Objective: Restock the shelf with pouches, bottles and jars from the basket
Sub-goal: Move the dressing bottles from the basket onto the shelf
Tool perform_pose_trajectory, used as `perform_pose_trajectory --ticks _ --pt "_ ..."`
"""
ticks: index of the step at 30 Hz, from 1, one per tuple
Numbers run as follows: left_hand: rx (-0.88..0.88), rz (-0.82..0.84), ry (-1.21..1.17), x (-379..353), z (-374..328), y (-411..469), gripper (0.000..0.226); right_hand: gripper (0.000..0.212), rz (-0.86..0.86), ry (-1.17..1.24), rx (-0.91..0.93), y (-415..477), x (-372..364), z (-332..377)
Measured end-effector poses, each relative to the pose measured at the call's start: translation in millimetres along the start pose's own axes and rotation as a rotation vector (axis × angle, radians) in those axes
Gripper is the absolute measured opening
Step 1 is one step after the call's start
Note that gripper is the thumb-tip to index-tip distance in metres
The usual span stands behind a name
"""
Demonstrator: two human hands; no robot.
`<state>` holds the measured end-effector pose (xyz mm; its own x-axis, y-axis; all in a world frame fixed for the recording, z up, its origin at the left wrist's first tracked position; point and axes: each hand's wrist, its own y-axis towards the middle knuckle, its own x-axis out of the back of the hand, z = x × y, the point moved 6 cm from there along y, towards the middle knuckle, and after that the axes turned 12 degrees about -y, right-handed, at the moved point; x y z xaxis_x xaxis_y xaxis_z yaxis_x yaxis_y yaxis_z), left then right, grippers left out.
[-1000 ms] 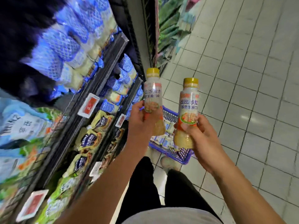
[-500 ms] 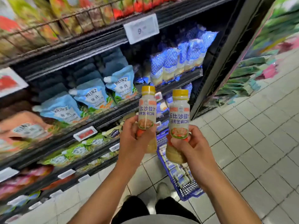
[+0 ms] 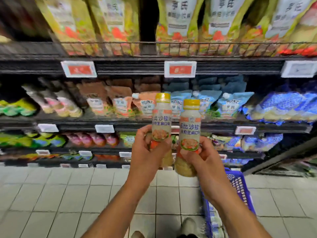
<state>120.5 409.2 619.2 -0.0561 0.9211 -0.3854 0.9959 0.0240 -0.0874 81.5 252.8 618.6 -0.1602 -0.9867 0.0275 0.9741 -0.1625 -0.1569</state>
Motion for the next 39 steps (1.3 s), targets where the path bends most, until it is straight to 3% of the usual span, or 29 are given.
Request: perform_pose_trajectory --ticks 5,11,16,26,39 --pt "-0.076 -0.133 -0.021 83.1 -49.5 -11.8 0.050 0.036 0.138 -0.039 0.015 -3.1 -90.5 11.8" --pt "-0.188 -0.242 -0.003 166.8 -96.8 -32.7 0.038 0.031 0.323 -0.052 0.067 -19.0 -184.7 31.0" --pt "-0.239 -0.337 -0.034 213.0 -131.6 -42.8 0.045 0.040 0.412 -0.058 0.096 -24.2 -240.8 46.9" --pt "-0.338 -0.377 -0.081 257.8 -169.5 0.0 0.047 0.036 0.472 -0.076 0.169 10.6 -307.3 78.2" --pt "-0.470 -0.270 -0.052 261.6 -251.3 130.6 0.050 0.038 0.442 -0.051 0.261 123.5 -368.5 148.6"
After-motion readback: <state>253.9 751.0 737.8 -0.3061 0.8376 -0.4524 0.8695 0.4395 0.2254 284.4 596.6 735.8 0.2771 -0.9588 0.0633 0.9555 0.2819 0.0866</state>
